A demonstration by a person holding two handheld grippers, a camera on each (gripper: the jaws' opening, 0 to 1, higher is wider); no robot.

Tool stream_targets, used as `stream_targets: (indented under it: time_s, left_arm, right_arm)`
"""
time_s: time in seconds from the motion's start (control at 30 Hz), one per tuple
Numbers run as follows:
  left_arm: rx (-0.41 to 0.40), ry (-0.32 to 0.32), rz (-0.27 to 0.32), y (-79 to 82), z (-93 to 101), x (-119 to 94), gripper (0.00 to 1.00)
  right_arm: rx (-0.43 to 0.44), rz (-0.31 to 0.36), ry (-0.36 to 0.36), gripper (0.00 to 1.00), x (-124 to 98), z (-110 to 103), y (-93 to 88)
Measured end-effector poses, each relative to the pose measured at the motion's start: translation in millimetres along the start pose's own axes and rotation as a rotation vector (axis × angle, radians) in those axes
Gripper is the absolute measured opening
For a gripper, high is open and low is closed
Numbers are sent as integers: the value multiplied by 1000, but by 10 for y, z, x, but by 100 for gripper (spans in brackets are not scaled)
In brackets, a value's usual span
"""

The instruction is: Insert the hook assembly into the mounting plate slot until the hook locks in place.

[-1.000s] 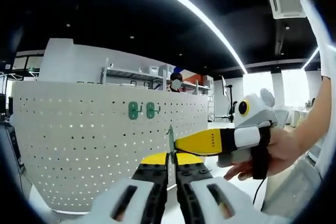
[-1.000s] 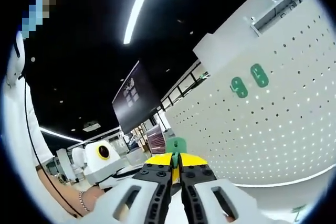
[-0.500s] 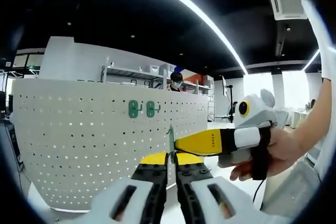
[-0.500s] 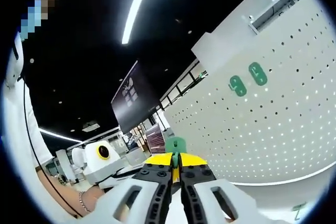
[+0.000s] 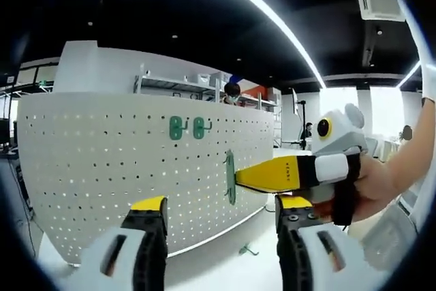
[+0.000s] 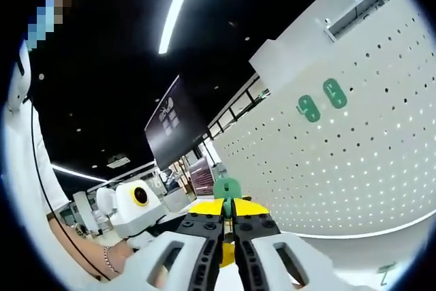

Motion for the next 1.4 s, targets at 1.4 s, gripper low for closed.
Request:
stream_targets:
  time_s: [1.4]
  left_arm:
    - [-12, -12, -104, -331, 0, -47, 75]
  right_arm:
    - [-382, -69, -371, 1, -328, 476, 546]
Point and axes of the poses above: the point that each gripper's makers call its tool centre point, and the gripper's own axes: x roughly forward along the fingers, z roughly to its right, y roughly out of its top, the point moved 9 cm from there along -x, roughly backward along the fingers, and after that the axes turned 8 degrees about -x, right-handed, at the moved point
